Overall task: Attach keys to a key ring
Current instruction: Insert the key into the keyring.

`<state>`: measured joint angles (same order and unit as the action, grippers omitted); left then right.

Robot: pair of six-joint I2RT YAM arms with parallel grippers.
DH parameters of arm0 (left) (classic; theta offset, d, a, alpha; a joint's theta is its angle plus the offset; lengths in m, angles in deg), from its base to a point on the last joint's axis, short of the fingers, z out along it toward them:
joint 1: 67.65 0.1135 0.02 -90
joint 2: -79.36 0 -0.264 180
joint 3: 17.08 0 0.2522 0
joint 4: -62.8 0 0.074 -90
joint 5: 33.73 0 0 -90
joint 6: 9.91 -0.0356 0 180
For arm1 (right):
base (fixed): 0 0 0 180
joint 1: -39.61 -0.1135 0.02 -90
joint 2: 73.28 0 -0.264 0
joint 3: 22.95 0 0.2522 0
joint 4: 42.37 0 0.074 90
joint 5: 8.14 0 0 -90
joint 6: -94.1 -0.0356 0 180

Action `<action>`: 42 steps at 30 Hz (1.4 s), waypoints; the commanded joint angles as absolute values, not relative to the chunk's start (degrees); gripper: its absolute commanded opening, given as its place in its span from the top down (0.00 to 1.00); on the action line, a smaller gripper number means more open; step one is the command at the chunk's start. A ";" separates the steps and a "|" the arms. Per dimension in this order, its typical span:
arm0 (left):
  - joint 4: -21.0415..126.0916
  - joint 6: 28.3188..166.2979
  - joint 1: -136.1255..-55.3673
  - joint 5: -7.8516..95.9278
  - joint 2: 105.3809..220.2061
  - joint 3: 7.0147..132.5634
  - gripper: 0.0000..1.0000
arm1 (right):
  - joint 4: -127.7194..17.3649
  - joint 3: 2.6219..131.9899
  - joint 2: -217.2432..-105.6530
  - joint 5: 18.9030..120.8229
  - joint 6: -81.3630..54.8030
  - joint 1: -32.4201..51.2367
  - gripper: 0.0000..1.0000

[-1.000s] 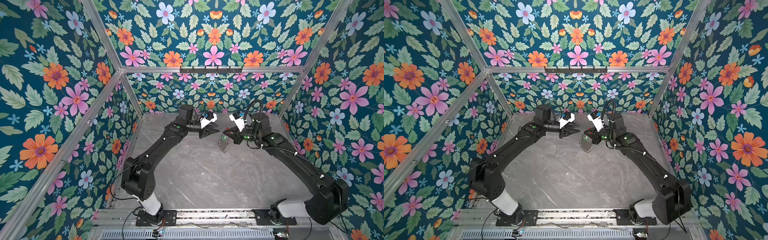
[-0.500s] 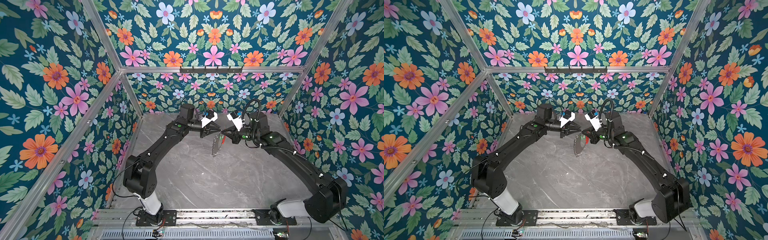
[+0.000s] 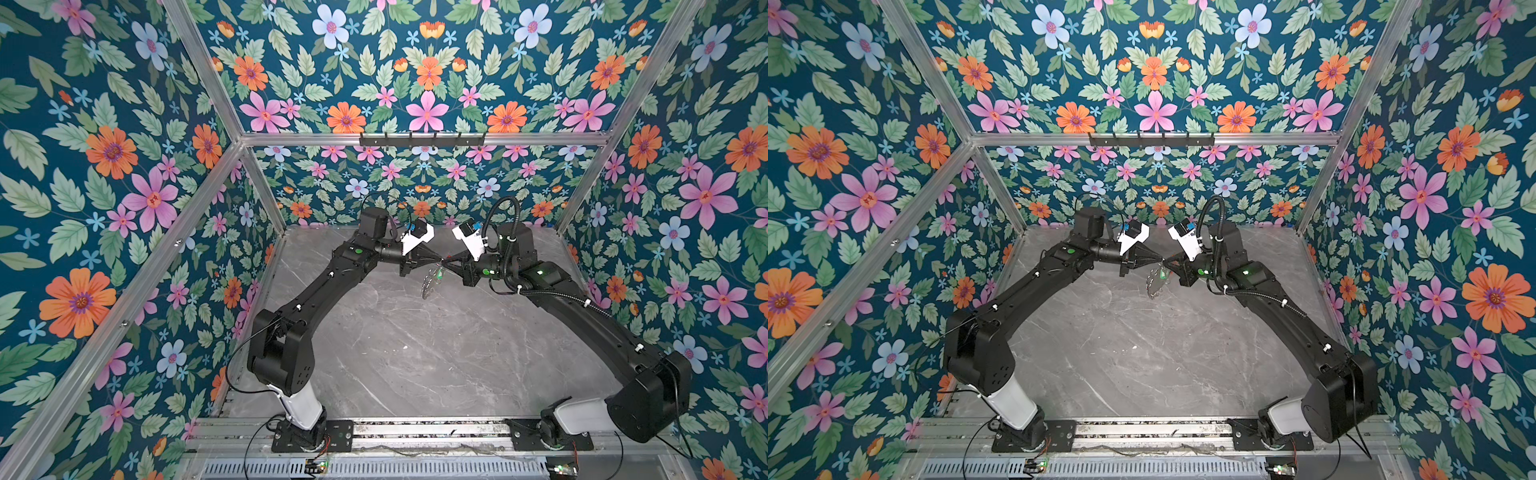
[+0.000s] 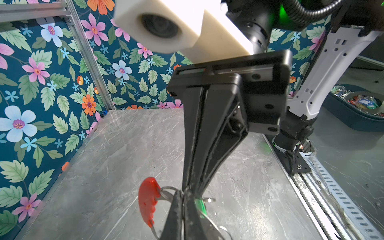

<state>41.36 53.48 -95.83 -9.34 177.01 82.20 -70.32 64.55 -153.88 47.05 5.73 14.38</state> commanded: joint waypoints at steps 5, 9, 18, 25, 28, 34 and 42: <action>41.99 54.69 -96.21 -11.48 176.20 80.89 1.00 | -68.12 65.25 -154.23 45.56 4.59 14.21 1.00; 44.96 56.19 -96.21 -9.84 175.11 78.75 1.00 | -67.64 65.07 -154.25 45.74 3.96 14.28 1.00; 90.79 88.34 -96.21 0.99 170.78 61.84 1.00 | -53.39 56.92 -150.72 49.74 -8.81 14.26 0.51; 122.75 109.43 -96.21 6.82 173.64 54.71 1.00 | -44.06 47.81 -144.08 53.53 -16.20 15.12 0.43; 133.40 116.59 -96.21 8.46 176.06 53.62 1.00 | -43.50 47.63 -143.27 50.83 -20.09 17.76 0.44; 136.83 119.92 -96.30 8.91 177.45 54.88 1.00 | -32.36 47.67 -145.46 38.88 -31.19 22.58 0.49; 143.36 127.37 -96.47 9.34 180.47 56.79 1.00 | -27.96 53.39 -151.02 30.82 -35.92 22.56 0.47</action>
